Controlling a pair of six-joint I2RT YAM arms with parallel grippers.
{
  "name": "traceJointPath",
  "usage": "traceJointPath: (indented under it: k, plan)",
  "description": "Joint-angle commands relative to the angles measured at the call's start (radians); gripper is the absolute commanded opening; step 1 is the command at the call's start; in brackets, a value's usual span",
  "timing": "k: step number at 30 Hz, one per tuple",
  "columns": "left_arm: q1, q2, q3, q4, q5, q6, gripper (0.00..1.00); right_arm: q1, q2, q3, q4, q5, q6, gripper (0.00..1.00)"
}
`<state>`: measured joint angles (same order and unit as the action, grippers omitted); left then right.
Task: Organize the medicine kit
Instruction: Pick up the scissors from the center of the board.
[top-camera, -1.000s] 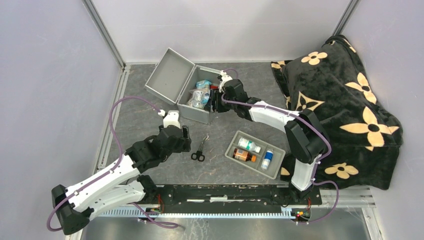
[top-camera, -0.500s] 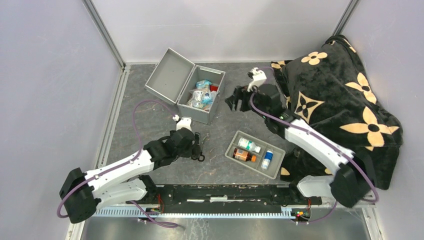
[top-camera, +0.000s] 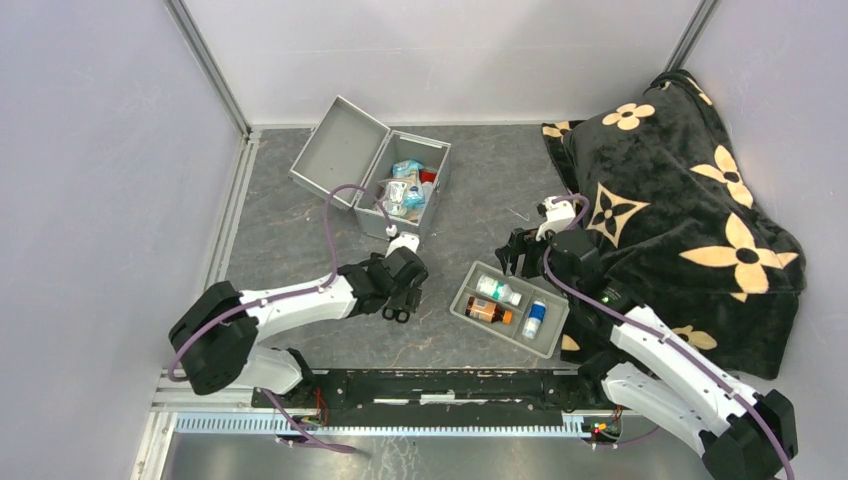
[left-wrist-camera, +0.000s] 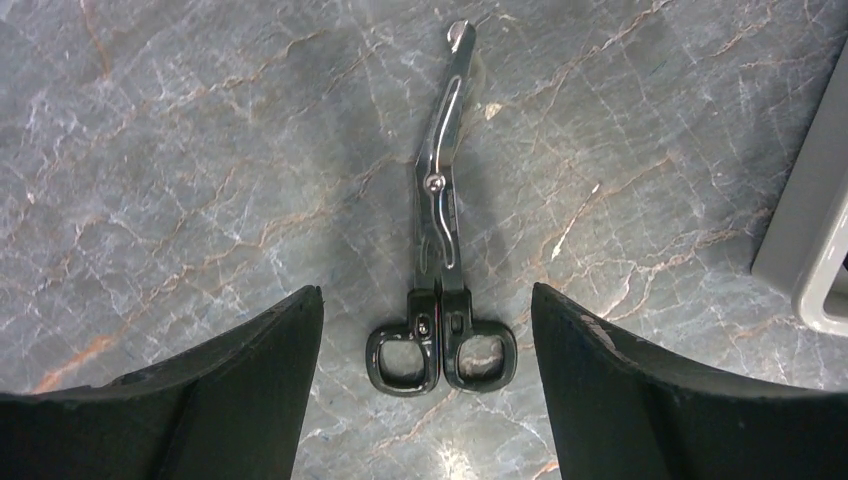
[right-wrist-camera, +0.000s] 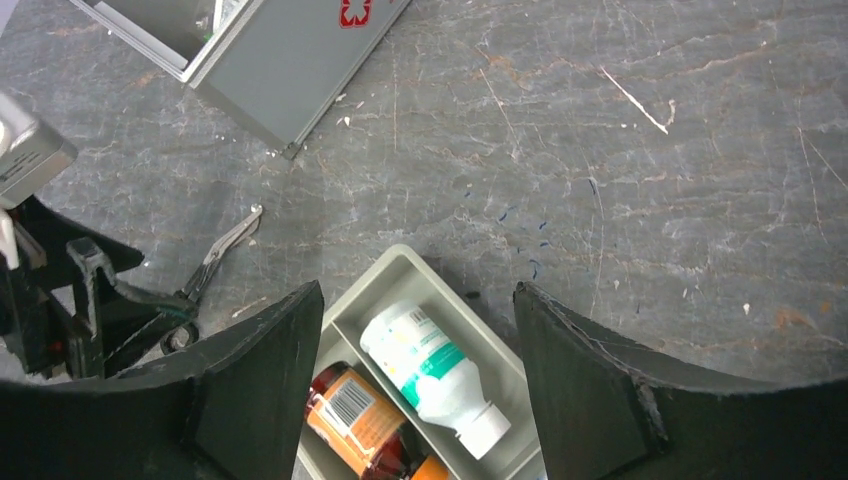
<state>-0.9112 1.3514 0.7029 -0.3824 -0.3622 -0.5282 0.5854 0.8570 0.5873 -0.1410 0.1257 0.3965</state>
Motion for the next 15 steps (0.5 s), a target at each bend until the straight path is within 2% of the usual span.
traceJointPath:
  k: [1, 10, 15]
  plan:
    - [-0.003, 0.061, 0.062, 0.058, -0.025, 0.082, 0.82, -0.004, -0.069, -0.05, -0.009, 0.003, 0.022, 0.76]
    - [0.008, 0.168, 0.08, 0.07, 0.053, 0.096, 0.76, -0.004, -0.104, -0.104, -0.021, -0.033, 0.04, 0.75]
    - [0.04, 0.182, 0.079, 0.038, 0.041, 0.061, 0.69, -0.002, -0.103, -0.106, -0.02, -0.051, 0.05, 0.75]
